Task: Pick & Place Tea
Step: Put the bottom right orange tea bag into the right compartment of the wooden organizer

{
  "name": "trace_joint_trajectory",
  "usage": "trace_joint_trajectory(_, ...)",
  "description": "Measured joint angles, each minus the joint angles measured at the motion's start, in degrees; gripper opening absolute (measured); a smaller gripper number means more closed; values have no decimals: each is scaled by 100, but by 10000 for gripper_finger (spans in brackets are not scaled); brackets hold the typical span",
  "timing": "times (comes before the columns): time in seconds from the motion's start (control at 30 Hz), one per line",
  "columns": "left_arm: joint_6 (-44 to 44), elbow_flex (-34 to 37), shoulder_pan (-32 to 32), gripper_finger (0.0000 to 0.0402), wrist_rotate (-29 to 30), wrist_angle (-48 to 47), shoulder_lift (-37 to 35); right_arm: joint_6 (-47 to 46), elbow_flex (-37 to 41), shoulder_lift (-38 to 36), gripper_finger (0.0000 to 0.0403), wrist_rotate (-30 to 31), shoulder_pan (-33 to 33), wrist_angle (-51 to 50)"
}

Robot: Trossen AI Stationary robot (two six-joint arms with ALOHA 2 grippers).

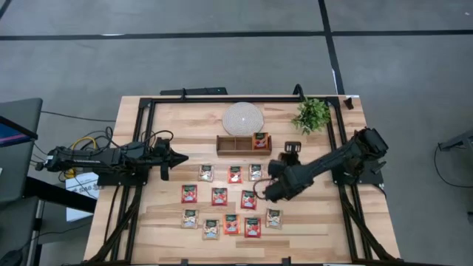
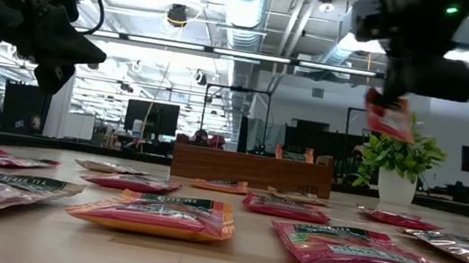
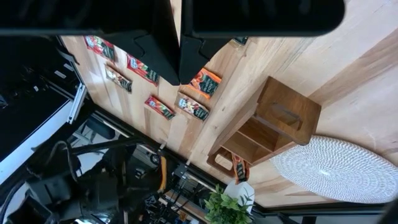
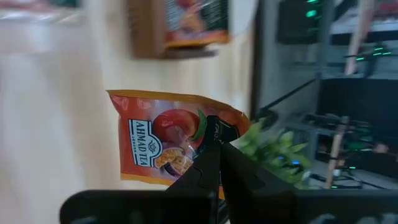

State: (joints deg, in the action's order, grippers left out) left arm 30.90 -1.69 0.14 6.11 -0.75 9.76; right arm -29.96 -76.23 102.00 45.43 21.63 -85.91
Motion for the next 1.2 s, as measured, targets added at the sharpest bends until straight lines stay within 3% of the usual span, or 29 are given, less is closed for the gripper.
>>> trace_joint_trajectory(0.13,-70,0,0,0,3,0,0,588,-71,0,0,302,-449,351)
trace_joint_trajectory(0.67,-70,1,0,0,16,-1,0,3247,-203,0,0,-42,-2011,2669)
trace_joint_trajectory(1.2,-188,2,0,0,44,2,2,3927,-172,361,0,-482,-2522,3485)
